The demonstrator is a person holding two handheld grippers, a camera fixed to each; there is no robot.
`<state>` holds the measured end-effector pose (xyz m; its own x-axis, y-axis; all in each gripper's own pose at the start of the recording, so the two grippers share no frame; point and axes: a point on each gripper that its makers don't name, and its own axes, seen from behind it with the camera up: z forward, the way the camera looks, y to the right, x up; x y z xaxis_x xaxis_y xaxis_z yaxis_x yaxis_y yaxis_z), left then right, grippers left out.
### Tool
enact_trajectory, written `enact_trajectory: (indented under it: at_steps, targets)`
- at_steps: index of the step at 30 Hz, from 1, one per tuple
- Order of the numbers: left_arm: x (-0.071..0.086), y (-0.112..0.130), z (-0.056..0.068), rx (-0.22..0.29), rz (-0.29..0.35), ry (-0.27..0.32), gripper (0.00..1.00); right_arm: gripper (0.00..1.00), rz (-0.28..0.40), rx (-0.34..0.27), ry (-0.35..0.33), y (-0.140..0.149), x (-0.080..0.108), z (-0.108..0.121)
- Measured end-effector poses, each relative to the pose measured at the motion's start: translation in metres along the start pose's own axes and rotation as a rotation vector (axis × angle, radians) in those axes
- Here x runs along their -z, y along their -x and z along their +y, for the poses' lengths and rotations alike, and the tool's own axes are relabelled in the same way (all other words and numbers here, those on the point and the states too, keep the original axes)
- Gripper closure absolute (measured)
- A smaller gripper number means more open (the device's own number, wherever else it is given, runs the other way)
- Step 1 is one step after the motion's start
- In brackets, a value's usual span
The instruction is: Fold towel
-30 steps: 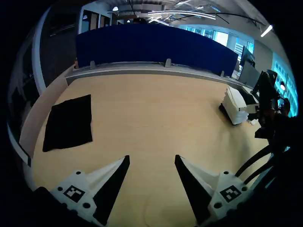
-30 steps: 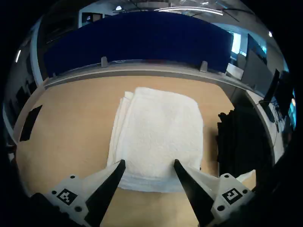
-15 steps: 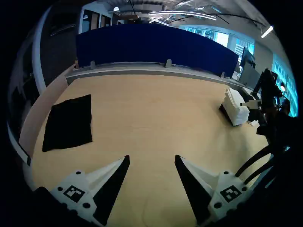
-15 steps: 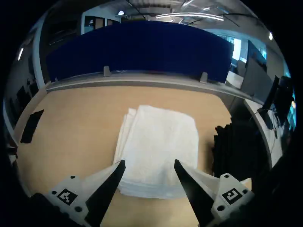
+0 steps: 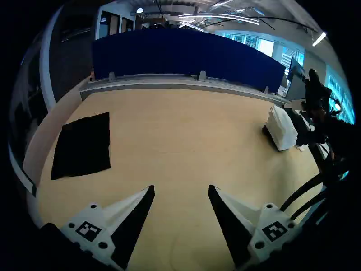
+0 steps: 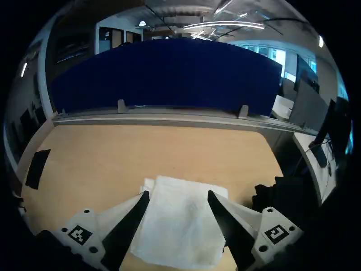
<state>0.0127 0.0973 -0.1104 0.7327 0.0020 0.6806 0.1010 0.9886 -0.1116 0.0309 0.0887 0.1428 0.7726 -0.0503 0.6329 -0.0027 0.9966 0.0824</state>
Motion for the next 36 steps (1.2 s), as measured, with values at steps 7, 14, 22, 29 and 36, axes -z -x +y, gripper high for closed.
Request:
enact_trajectory:
  at_steps: [7, 14, 22, 29, 36]
  targets:
    - [0.0, 0.002, -0.003, 0.007, -0.003, -0.009, 0.12, 0.0, -0.054, -0.002, -0.007, 0.011, -0.021, 0.0]
    - [-0.001, 0.004, -0.005, 0.014, -0.006, -0.019, 0.12, 0.0, -0.107, 0.017, -0.01, 0.028, -0.04, 0.0]
    - [-0.002, 0.006, -0.006, 0.02, -0.009, -0.026, 0.12, 0.0, -0.116, -0.011, -0.018, 0.031, -0.053, 0.001]
    - [-0.002, 0.004, -0.006, 0.021, -0.008, -0.03, 0.12, 0.0, -0.114, -0.021, -0.023, 0.035, -0.055, 0.0]
    - [-0.002, 0.002, -0.006, 0.021, -0.006, -0.028, 0.12, 0.0, -0.075, 0.002, -0.019, 0.018, -0.04, -0.001]
